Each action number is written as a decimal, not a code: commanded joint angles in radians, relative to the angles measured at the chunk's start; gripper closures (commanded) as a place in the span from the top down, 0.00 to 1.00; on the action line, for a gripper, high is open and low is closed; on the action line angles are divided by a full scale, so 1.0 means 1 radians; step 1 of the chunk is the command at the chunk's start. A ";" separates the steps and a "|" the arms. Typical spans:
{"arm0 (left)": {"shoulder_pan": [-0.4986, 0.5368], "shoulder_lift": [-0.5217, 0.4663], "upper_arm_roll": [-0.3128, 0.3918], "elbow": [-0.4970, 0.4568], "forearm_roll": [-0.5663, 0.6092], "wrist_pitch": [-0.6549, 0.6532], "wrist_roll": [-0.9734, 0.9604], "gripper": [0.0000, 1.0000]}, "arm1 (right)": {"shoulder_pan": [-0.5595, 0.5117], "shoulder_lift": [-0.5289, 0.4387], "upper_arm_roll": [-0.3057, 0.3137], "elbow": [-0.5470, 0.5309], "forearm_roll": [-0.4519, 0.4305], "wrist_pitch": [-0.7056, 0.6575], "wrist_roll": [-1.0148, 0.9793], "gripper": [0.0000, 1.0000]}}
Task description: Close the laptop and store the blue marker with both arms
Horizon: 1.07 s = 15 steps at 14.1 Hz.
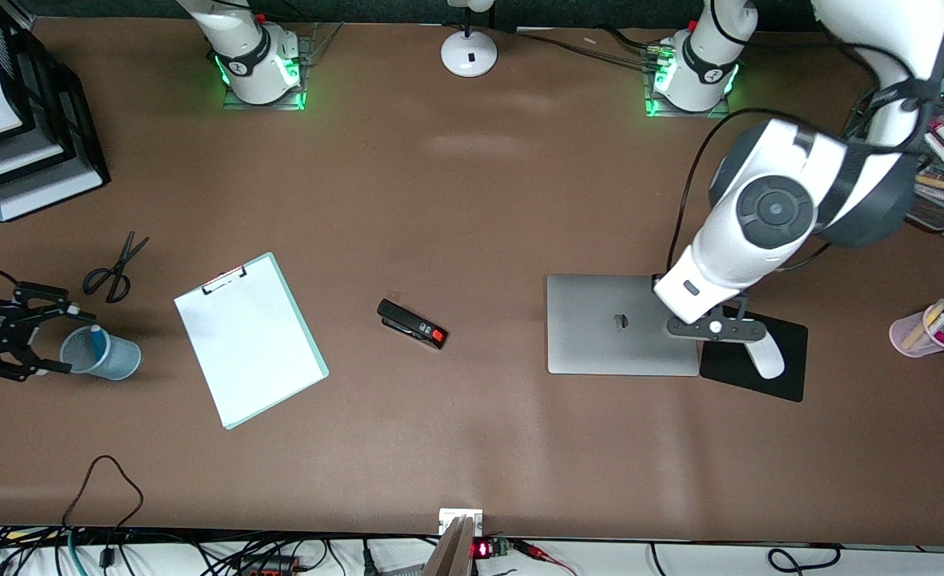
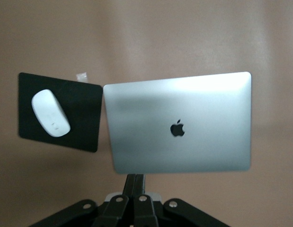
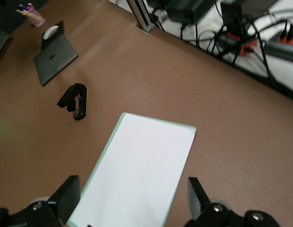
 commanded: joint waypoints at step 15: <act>0.093 -0.041 -0.025 0.218 -0.109 -0.306 0.185 1.00 | 0.343 -0.375 -0.004 -0.099 -0.680 -0.276 1.229 1.00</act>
